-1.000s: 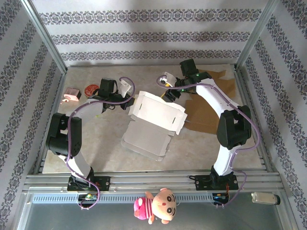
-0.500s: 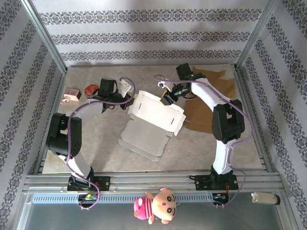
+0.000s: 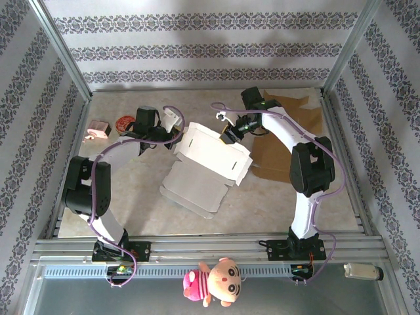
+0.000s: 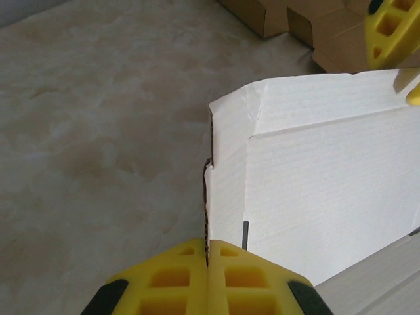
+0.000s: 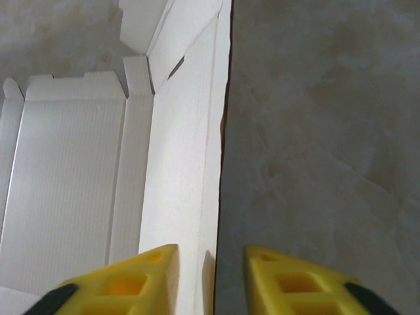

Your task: Fold the paper box

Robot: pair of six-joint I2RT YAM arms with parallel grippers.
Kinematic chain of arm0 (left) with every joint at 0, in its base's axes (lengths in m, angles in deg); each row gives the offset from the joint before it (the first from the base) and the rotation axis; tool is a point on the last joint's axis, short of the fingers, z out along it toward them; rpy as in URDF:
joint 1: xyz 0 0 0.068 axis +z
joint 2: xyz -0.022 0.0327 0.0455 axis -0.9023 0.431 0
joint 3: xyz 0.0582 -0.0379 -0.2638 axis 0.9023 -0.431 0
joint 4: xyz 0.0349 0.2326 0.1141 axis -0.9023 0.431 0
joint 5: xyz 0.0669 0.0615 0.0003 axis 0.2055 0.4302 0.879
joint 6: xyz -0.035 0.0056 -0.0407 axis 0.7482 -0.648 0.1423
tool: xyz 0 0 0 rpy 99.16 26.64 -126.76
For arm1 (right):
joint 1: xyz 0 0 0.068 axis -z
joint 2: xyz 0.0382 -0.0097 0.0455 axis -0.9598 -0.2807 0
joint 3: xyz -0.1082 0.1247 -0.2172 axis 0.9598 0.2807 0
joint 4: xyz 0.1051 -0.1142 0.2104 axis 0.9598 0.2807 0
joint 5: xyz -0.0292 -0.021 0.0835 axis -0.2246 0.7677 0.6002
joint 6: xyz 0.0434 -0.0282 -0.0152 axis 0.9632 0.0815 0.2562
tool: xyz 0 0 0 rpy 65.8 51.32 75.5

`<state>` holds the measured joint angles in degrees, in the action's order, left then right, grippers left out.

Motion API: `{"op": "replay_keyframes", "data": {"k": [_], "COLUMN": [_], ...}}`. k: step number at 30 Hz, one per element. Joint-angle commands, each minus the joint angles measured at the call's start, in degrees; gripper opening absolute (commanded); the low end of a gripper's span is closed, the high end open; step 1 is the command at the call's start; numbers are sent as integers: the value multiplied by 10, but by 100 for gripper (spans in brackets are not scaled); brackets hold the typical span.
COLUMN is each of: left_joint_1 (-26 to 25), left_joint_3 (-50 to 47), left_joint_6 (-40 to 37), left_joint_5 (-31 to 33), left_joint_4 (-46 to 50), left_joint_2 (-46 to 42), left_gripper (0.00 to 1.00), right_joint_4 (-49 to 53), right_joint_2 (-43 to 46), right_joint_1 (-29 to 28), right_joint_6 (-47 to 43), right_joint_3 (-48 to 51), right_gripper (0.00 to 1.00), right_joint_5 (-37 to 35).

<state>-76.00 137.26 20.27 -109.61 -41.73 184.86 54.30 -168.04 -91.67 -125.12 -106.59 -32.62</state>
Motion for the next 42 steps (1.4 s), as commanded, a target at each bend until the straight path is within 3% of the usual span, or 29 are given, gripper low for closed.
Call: {"op": "replay_keyframes", "data": {"k": [1,7,12,16,19,23,27,31,34,37,42], "left_joint_1": [2,2,2,2,2,3,2,2,2,1,6], "left_joint_3": [-3,-4,-5,2,26,20,-58,-118,-132,-118,-78], "left_joint_6": [0,-4,-3,23,134,324,542,760,853,875,826], "left_joint_5": [-2,3,7,27,97,201,169,103,62,47,84], "left_joint_4": [-31,-23,-25,-25,-4,63,54,0,-69,-106,-62], "left_joint_2": [-18,-17,-17,-14,-15,-70,-161,-189,-171,-146,-111], "left_gripper": [0,0,0,3,35,48,57,54,50,48,42], "right_joint_4": [26,19,5,1,-23,-114,-233,-398,-496,-551,-618], "right_joint_2": [-4,-5,18,31,55,104,137,155,159,166,176], "right_joint_1": [4,7,2,-5,-31,-81,-130,-170,-184,-201,-222], "right_joint_6": [-8,1,9,8,-3,-47,-114,-192,-229,-260,-298], "right_joint_3": [-8,-6,-4,-6,9,65,135,232,281,307,340], "right_gripper": [35,12,11,0,0,0,0,0,0,0,0], "right_joint_5": [0,-2,-24,-37,-122,-296,-440,-539,-578,-597,-609]}}
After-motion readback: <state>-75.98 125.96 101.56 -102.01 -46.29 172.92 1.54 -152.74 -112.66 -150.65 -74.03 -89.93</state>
